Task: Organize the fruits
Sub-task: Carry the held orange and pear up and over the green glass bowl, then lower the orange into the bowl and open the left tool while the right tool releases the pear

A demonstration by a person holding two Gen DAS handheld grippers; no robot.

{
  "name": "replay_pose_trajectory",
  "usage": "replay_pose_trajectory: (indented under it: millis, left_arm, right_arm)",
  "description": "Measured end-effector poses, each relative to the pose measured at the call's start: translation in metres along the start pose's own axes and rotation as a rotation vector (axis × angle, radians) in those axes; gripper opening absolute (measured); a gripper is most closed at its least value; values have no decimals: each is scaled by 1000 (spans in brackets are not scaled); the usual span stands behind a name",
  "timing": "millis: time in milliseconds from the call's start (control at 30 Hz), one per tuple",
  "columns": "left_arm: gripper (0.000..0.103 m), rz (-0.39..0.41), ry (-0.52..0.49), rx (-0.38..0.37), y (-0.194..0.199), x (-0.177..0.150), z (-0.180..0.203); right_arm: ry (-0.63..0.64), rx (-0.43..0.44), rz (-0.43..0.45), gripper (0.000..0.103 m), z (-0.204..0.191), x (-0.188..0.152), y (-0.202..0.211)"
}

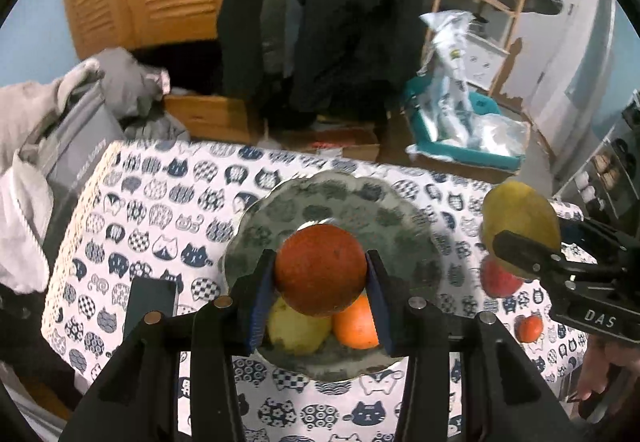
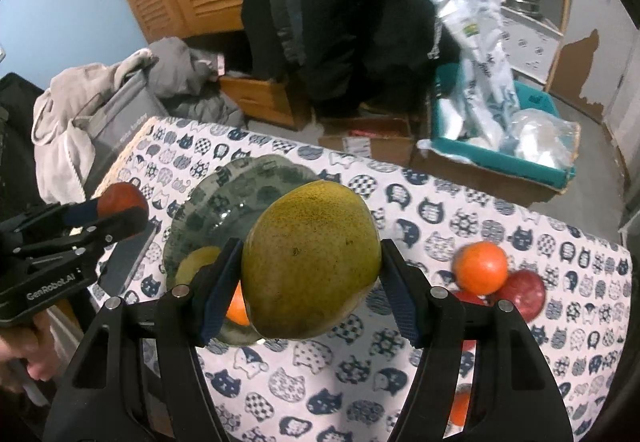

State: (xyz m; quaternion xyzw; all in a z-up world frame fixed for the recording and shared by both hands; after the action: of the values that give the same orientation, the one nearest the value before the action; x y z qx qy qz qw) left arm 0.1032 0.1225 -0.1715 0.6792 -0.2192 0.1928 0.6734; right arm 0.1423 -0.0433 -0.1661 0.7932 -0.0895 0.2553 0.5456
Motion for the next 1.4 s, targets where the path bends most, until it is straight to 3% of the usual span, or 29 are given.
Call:
replay_pose_trajectory:
  millis: [533,1000,1067,1133,1233,1400]
  left_arm:
    - [45,-152,46,9,-79,-26,-32]
    - [45,-238,86,-18,-113,-46,-39]
    - [48,-239,78,-14,-113,-46,-37]
    - [58,-237,70,-14,-113,-45,-36]
    - [66,-226,56,1,-111,-42,-36]
    - [67,-228,61,13,-106,-44,-39]
  right_arm:
    - [27,8,-124,68,-33,-12,-76]
    - [34,-13,-192,68,-29,-27,-109]
    - [35,-14,-194,68,-28,-28,-110]
    - [36,-13,-196,68,-28,-28,-110]
    - [36,-13,-198,68,-28,-29,-110]
    - [27,-14,-205,68,-26,-30,-113]
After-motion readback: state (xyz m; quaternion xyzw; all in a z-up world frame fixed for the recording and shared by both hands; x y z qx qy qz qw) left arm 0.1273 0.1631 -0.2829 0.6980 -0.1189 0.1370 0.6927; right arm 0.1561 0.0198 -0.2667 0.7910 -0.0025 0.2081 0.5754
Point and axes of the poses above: each gripper's, at about its wrist camera, not at the fingertips, and y roughly against the way its jaws point, z to its right, x to its top, the point moved 6 cm from there along -y, roughly the way its jaws point, and after that the axes turned 13 degrees about -y, right-handed, at the moved point
